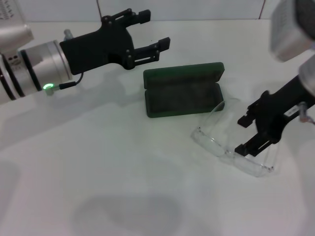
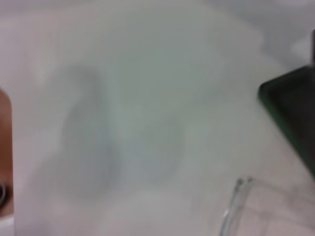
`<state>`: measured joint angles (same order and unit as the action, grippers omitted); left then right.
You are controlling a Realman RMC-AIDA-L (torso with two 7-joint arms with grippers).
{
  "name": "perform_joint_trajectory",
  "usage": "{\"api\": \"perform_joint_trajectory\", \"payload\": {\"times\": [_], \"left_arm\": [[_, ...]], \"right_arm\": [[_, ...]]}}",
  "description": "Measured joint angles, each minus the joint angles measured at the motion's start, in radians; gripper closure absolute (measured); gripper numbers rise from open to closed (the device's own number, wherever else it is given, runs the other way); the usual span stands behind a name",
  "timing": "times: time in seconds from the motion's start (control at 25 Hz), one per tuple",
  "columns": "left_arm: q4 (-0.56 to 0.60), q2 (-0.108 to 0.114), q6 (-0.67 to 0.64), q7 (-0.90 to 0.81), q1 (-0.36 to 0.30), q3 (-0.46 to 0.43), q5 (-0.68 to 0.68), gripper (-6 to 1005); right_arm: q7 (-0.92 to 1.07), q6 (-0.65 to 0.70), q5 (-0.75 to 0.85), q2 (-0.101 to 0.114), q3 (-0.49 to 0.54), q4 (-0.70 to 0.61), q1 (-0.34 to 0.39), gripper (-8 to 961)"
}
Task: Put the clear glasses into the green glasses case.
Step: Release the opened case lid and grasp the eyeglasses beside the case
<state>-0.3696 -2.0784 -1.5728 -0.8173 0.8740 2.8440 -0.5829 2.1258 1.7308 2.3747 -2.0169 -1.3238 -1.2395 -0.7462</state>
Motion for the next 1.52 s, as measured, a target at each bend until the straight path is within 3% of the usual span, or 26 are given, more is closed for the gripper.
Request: {"api": "perform_joint_trajectory", "payload": {"times": [0.28, 0.6, 1.0, 1.52], "left_arm": [[0.000, 0.000, -0.001, 0.003, -0.008, 0.000, -0.006, 201], [0.003, -0.004, -0.001, 0.027, -0.007, 0.000, -0.006, 202], [0.007, -0.006, 0.000, 0.027, -0.007, 0.000, -0.007, 201], [0.009, -0.006, 0.001, 0.036, -0.013, 0.000, -0.012, 201]], "right_arm": [[0.108, -0.109, 0.048, -0.004, -0.215, 0.019, -0.024, 219], [0.132, -0.191, 0.052, -0.010, -0.335, 0.095, -0.045, 222], [0.125, -0.276, 0.040, -0.011, -0.377, 0.126, -0.042, 601], [0.104, -0.308, 0.027, -0.009, -0.411, 0.119, -0.026, 664]]}}
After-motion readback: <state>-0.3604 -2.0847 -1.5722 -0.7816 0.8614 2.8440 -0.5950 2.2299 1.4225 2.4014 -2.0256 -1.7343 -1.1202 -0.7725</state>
